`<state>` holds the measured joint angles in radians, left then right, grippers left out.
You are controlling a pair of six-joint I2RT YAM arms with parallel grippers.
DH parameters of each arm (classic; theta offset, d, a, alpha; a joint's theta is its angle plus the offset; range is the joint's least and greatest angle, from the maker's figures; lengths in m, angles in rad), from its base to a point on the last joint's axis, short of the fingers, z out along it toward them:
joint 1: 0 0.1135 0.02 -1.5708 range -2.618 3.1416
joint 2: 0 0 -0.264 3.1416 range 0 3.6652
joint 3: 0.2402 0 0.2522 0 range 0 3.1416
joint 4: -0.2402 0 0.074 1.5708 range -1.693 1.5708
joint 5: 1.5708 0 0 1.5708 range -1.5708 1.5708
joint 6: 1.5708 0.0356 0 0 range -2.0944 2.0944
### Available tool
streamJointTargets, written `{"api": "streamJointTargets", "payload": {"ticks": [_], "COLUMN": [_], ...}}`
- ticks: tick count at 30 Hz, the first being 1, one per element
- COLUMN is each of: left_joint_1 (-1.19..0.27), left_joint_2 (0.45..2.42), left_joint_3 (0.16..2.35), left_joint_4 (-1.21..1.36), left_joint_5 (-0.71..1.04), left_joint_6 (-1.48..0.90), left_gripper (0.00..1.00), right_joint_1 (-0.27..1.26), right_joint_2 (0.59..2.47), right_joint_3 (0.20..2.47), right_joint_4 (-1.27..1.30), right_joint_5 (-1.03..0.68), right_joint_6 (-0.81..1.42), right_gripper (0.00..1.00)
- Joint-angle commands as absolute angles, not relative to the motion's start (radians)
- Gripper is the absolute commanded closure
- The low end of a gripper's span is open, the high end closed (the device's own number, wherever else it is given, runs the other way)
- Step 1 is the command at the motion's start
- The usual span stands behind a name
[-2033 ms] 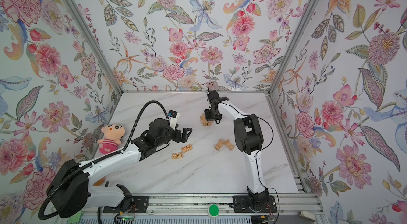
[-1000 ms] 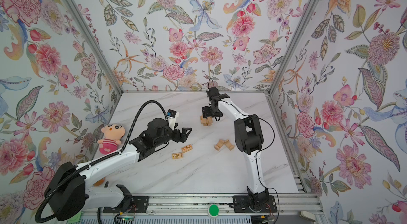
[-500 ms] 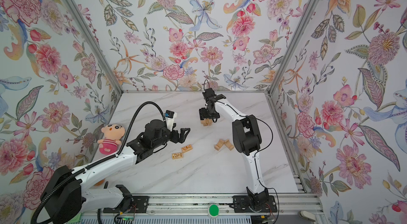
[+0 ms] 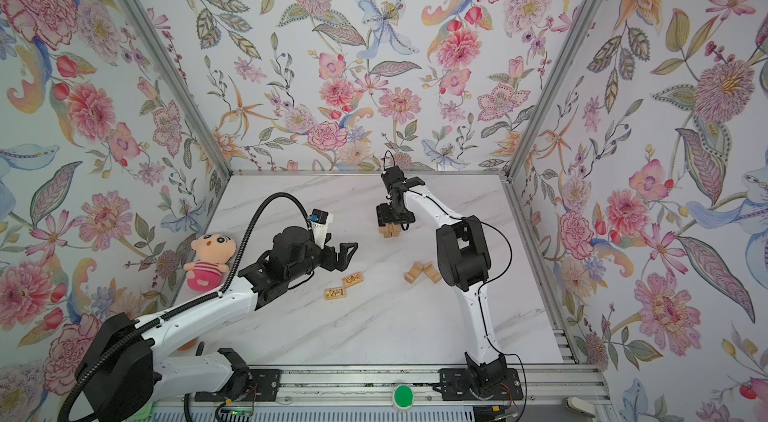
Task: Build the wood block tower
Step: 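Open the right gripper to release the plain block onto the tower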
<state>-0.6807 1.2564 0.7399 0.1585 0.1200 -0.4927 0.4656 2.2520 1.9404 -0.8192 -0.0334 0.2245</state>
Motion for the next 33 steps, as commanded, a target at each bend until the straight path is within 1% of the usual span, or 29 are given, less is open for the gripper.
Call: {"api": "streamJointTargets", "payload": {"ticks": [1, 10, 19, 23, 33], "left_joint_1": [-0.665, -0.658, -0.65, -0.649, -0.643], "left_joint_2": [1.242, 1.246, 1.24, 1.239, 1.223], "left_joint_3": [0.724, 0.72, 0.715, 0.712, 0.7], "left_joint_4": [0.163, 0.168, 0.167, 0.168, 0.167], "left_joint_5": [0.109, 0.112, 0.112, 0.111, 0.11], "left_joint_6": [-0.475, -0.476, -0.477, -0.477, -0.475], "left_gripper": [0.01, 0.01, 0.01, 0.01, 0.01], "right_joint_1": [0.47, 0.47, 0.471, 0.474, 0.475], "right_joint_2": [2.29, 2.311, 2.314, 2.314, 2.337], "right_joint_3": [1.975, 1.993, 2.01, 2.019, 2.036], "right_joint_4": [-0.847, -0.854, -0.857, -0.861, -0.875], "right_joint_5": [-0.035, -0.042, -0.034, -0.03, -0.03], "right_joint_6": [0.236, 0.236, 0.234, 0.235, 0.242], "right_gripper": [0.25, 0.29, 0.4, 0.41, 0.41]}}
